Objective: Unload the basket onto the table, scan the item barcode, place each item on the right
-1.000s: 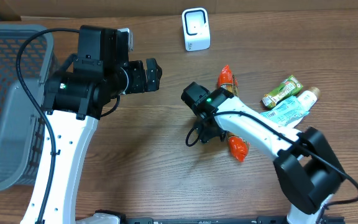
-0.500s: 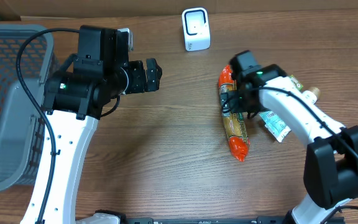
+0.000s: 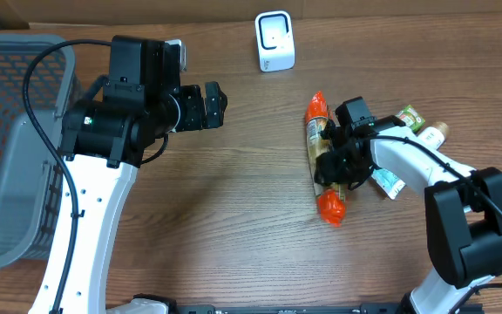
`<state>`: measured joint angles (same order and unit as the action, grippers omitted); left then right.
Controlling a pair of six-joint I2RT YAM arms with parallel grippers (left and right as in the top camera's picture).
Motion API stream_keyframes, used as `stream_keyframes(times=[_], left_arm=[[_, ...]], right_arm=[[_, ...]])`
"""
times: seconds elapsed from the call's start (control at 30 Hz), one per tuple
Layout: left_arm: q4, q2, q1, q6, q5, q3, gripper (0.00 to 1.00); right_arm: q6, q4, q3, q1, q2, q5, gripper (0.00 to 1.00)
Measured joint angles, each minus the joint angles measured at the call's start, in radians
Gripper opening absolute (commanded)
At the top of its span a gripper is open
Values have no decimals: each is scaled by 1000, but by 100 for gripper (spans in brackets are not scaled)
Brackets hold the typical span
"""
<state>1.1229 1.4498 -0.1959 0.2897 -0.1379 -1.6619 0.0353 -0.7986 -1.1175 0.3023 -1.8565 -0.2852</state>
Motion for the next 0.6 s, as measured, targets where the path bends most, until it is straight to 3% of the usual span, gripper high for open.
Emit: stream_keyframes(times=[0.1,0.37,0.6], left_arm=[[0,0,0,0,0,0,99],[0,0,0,0,0,0,100],[0,0,0,0,0,0,100]], right_arm=[[12,3,-1,-11,8,-34,4],[-2,1,-1,-13,0,-150,4],[-185,-139,-47,-10,21,-472,4]])
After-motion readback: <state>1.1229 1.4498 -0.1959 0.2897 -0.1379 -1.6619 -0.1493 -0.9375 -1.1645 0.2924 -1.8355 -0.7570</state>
